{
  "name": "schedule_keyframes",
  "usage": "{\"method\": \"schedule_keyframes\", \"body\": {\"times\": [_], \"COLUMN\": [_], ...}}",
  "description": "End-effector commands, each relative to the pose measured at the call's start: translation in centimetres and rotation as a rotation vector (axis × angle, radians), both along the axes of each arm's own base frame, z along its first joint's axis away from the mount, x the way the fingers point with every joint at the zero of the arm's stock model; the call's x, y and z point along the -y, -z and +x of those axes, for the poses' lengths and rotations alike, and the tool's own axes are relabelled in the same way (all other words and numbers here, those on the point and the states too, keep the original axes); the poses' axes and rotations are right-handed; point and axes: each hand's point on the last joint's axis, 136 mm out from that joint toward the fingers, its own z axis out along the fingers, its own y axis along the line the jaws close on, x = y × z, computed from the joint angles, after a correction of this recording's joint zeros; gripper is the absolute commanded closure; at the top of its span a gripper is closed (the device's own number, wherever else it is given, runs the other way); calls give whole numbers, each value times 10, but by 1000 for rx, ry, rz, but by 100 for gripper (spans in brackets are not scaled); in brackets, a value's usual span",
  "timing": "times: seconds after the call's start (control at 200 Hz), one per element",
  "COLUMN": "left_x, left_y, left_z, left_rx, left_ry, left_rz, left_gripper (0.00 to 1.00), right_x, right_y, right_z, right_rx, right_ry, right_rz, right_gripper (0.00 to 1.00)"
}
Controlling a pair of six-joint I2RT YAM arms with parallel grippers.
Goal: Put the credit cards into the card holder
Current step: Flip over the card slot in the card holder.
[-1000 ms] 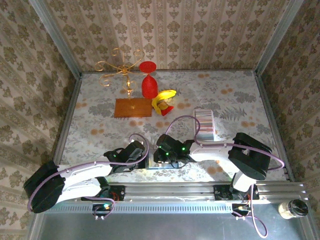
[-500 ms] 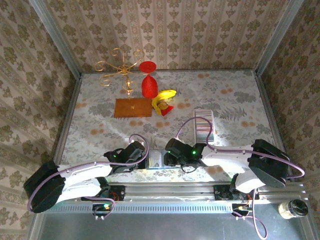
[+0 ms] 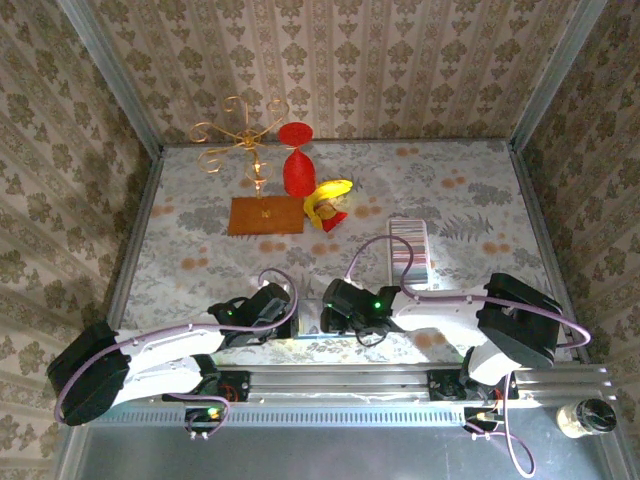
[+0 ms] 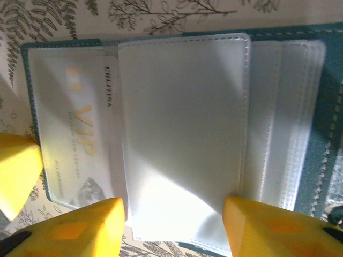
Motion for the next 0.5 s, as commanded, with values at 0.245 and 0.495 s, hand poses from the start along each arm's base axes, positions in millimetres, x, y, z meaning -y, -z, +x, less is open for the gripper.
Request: {"method": "schedule_keyframes", "body": {"times": [0.245,0.495], "left_x": [-4,-4], "left_y": [3,4], "left_z": [-1,-2], "left_rx": [5,7], "left_ry": [-21,-22], "left_rz": [-5,-8], "left_gripper": [84,84], "right_x": [-24,-34], "right_y": [-7,-15], "right_z": [7,10], "right_rx": [14,21], "right_ry": [20,43], "right_rz": [93,170], "right_gripper": [45,47]}}
